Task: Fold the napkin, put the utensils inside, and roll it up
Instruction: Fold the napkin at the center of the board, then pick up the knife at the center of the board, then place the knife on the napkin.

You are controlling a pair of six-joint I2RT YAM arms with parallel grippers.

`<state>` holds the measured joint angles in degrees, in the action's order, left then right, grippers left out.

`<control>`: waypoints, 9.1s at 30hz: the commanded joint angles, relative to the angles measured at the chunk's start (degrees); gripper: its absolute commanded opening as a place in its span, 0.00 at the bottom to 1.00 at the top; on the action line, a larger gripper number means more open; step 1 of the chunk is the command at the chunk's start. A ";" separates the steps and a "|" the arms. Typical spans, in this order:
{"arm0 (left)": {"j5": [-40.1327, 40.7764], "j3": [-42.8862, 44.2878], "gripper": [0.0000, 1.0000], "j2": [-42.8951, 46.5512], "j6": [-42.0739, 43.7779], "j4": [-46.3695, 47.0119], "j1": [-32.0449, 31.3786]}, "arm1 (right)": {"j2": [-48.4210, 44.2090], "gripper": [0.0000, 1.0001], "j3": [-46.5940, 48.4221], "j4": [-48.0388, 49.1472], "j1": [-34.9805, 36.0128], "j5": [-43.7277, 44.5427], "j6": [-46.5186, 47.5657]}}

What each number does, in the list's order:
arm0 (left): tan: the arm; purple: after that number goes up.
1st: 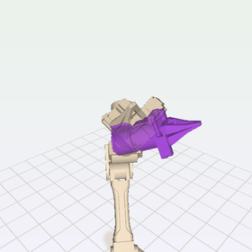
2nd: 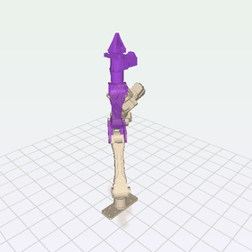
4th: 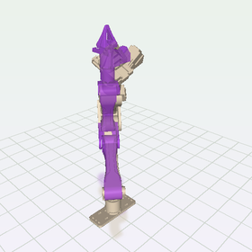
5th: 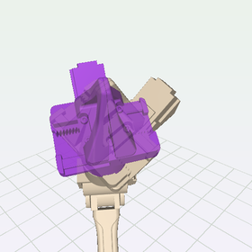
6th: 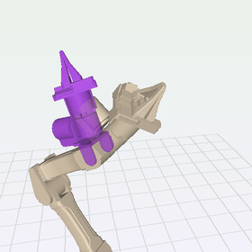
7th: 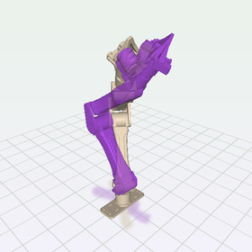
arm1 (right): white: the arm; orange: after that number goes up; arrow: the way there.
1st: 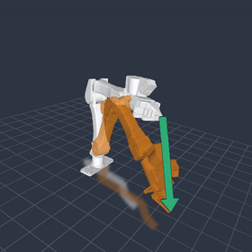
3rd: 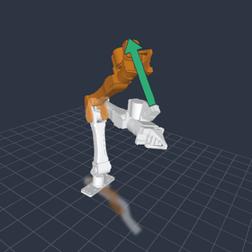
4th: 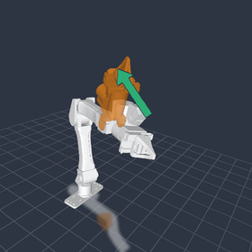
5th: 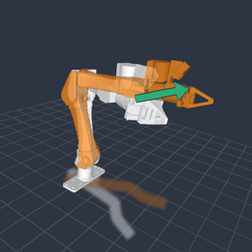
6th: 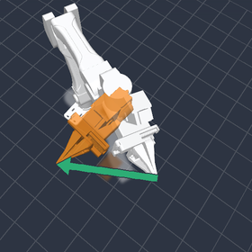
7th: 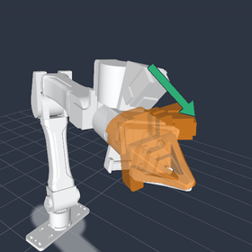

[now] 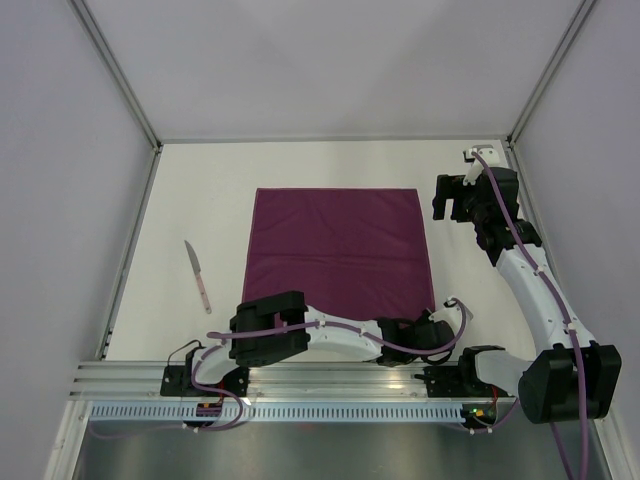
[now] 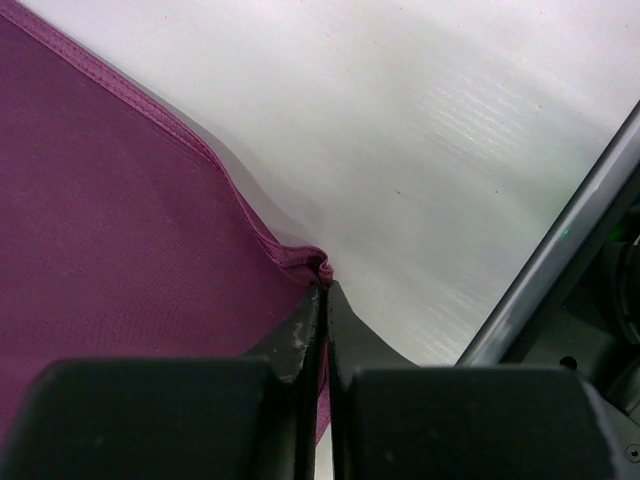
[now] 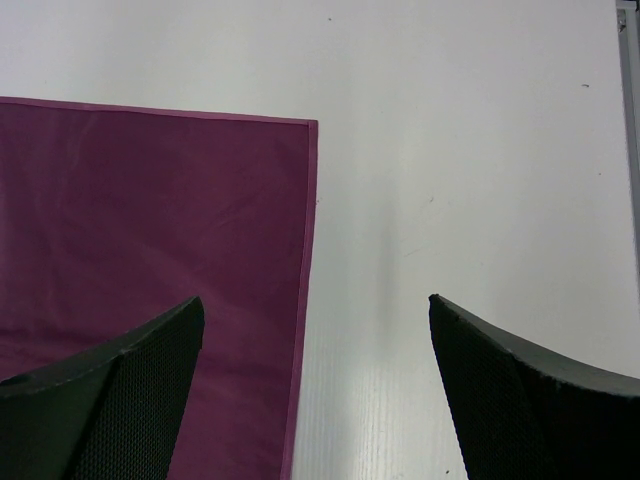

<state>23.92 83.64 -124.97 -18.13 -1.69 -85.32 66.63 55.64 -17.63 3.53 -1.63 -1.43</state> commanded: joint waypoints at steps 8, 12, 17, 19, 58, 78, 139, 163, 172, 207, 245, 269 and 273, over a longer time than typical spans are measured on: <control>-2.64 -0.75 0.02 4.46 -0.05 1.25 0.76 | -0.01 0.98 1.58 -0.65 0.16 1.28 0.38; -8.96 -4.00 0.02 9.37 -3.57 4.75 3.66 | -0.01 0.98 1.58 -0.57 0.16 1.28 0.38; -13.46 -8.83 0.02 14.57 -7.53 6.26 8.58 | -0.19 0.98 1.58 -0.57 0.25 1.28 0.46; -15.92 -10.94 0.02 17.28 -8.93 6.61 11.22 | -0.19 0.98 1.58 -0.57 0.16 1.28 0.46; -41.23 -9.99 0.02 18.36 -20.81 -2.70 67.65 | 1.48 0.98 0.88 -0.30 0.16 -1.45 0.91; -44.22 -2.34 0.02 12.47 -19.93 -7.27 75.12 | 1.40 0.98 0.70 -0.39 0.16 -1.80 0.90; -45.90 10.05 0.02 3.33 -15.71 -14.83 81.10 | 2.45 0.98 0.79 -0.48 0.16 -1.62 2.49; -26.15 0.42 0.76 18.41 -13.33 -19.31 83.74 | 2.89 0.98 0.96 -1.09 0.16 -3.47 2.22; -9.70 -23.65 0.76 41.51 -23.51 -28.27 83.82 | 4.12 0.98 0.88 -1.62 0.16 -5.22 2.05; -12.85 -35.82 0.48 38.22 -24.94 -35.48 93.67 | 7.99 0.98 1.58 -3.38 -0.01 -8.92 1.78; -28.41 -12.98 0.02 40.33 5.01 -37.50 88.59 | 8.87 0.98 1.40 -3.38 -0.10 -10.32 2.40; -39.73 9.79 0.02 7.90 24.55 -42.52 50.87 | 9.22 0.98 1.14 -2.76 -0.10 -9.27 3.01; -40.27 10.58 0.02 6.41 24.72 -42.60 50.07 | 9.31 0.98 1.23 -2.59 -0.10 -9.44 3.01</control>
<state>-13.65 90.63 -118.04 4.45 -44.14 -34.76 75.81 55.64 -20.60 3.53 -11.73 1.34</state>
